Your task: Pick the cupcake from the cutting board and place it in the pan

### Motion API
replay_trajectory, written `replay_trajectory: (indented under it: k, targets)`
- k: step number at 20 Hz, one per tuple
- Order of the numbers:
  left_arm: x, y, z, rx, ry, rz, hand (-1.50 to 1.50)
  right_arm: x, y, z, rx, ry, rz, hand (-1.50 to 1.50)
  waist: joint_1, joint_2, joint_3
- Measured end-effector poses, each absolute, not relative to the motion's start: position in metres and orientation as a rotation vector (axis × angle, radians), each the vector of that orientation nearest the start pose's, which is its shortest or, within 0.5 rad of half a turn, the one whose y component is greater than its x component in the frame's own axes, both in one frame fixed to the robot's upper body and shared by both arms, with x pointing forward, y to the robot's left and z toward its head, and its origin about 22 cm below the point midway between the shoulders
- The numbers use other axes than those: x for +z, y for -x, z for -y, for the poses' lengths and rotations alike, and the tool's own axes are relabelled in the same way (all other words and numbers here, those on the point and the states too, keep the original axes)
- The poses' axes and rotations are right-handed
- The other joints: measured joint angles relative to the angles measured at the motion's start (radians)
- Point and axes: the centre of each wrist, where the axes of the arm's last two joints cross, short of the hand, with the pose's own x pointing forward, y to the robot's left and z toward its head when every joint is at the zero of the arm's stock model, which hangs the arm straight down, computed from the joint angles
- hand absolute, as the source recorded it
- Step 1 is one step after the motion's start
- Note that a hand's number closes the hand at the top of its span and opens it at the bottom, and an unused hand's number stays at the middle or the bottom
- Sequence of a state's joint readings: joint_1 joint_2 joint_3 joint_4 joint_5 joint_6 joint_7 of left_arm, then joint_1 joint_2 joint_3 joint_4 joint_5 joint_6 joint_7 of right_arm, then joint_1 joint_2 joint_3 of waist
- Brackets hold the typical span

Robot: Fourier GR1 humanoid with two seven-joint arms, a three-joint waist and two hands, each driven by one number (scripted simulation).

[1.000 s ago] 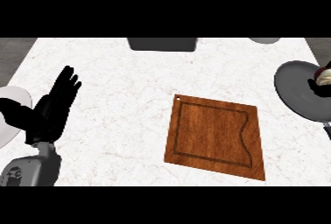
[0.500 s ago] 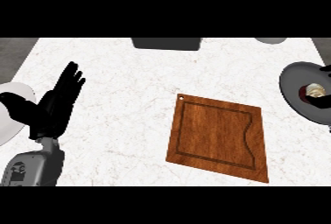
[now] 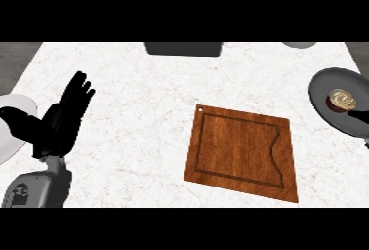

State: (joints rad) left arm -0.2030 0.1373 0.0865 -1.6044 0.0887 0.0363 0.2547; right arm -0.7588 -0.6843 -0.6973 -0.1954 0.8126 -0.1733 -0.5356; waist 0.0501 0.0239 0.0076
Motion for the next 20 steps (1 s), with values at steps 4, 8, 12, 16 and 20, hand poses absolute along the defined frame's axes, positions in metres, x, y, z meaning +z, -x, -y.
replay_trajectory:
  k: [4,8,12,16,20]
  targets:
    - [0.062,-0.286,-0.260,0.018,-0.062,1.537,0.00,0.059,-0.323,0.505,0.198,0.872,1.480,-1.50,-0.013,-0.002,0.000]
    - [0.062,-0.284,-0.262,0.022,-0.067,1.534,0.00,0.064,-0.294,0.536,0.060,0.770,1.548,-1.50,-0.021,-0.004,0.000]
    - [0.062,-0.282,-0.265,0.035,-0.080,1.533,0.00,0.064,-0.255,0.565,-0.016,0.652,1.614,-1.50,-0.033,-0.008,0.000]
    - [0.061,-0.283,-0.268,0.042,-0.088,1.532,0.00,0.065,-0.218,0.588,-0.030,0.585,1.630,-1.50,-0.037,-0.009,0.001]
    - [0.062,-0.283,-0.264,0.042,-0.080,1.532,0.00,0.065,-0.196,0.600,-0.040,0.603,1.612,-1.50,-0.035,-0.010,0.001]
